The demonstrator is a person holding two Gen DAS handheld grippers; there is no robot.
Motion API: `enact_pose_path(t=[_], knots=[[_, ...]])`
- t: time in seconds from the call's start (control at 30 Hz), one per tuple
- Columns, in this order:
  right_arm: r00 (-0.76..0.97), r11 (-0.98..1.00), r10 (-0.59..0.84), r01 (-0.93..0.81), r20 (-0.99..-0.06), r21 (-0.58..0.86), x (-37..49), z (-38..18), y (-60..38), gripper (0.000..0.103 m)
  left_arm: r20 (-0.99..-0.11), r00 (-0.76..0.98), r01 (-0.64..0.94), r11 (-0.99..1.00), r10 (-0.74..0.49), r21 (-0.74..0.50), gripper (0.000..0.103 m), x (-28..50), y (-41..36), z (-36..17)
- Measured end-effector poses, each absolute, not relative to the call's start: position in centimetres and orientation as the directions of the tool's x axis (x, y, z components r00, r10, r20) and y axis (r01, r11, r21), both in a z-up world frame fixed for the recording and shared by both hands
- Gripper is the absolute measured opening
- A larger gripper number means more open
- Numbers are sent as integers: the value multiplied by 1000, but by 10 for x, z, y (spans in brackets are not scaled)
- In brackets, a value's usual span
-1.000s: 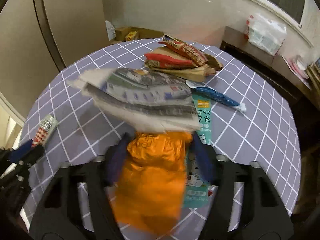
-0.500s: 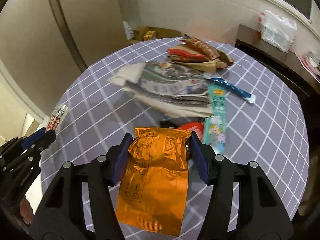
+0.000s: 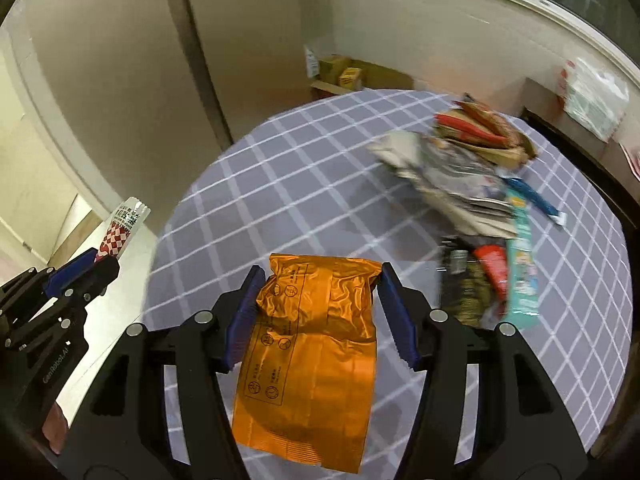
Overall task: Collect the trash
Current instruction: 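Carry the cup and orange foil bag over the blue bucket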
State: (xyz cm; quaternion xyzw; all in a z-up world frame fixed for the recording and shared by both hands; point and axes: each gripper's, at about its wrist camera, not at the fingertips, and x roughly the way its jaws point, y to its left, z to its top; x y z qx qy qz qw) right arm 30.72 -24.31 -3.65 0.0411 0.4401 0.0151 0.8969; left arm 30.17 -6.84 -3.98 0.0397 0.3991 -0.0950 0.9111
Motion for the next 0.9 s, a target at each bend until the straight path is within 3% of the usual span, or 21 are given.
enact_pose_path(t=[0.9], knots=[[512, 921, 259, -385, -819, 51, 306, -56, -29, 57, -767, 634, -158, 987, 99, -4, 20, 255, 112, -61]])
